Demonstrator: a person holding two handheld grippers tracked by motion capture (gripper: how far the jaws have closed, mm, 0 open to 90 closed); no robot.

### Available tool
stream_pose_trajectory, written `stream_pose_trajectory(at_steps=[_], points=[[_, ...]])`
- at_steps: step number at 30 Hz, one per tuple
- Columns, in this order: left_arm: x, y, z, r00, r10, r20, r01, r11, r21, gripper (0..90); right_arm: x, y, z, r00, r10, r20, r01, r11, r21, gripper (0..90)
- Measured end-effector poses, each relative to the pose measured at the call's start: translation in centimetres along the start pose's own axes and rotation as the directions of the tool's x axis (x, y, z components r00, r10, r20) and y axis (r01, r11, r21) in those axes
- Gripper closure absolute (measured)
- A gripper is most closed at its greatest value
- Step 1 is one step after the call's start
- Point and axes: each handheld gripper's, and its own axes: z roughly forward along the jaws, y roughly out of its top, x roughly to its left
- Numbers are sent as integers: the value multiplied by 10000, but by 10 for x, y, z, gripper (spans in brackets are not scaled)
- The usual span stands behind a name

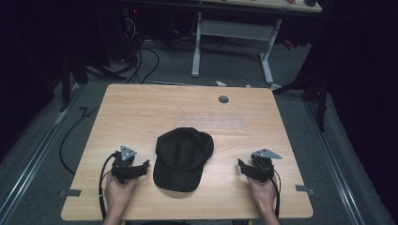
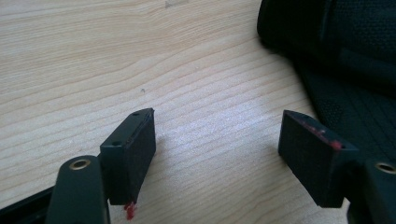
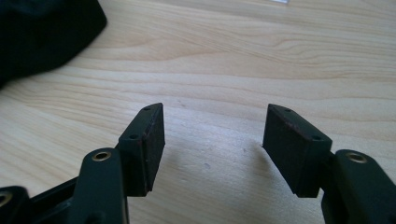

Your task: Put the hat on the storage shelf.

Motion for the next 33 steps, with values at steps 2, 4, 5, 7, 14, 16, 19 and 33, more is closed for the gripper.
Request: stream_pose_trajectory(at_steps=[2,4,5,7,14,16,19,33], points=[[0,0,0,10000,4,1,-4,10000,-1,279,0,0,-2,10000,56,-67,-56,10000,-66,399],[0,0,0,10000,9,4,-9,10000,5,278,1,1,-5,9989,140,-448,-141,9999,-11,397],[0,0,0,10000,9,4,-9,10000,5,278,1,1,-6,9980,135,-622,-130,9999,72,397],[0,0,0,10000,5,-13,-5,10000,-14,277,3,1,-7,9971,90,-758,-83,9999,91,396],[0,0,0,10000,-7,-10,7,10000,-16,278,13,3,-14,9894,-399,-1393,384,9992,-134,374],[0,0,0,10000,-19,-3,19,10000,-22,280,17,6,-16,9863,-523,-1565,486,9984,-276,369],[0,0,0,10000,-22,7,22,10000,-27,279,22,11,-17,9834,-627,-1700,561,9975,-435,361],[0,0,0,10000,-43,81,43,10000,-19,270,47,40,-9,9595,-1019,-2628,896,9943,-584,351]])
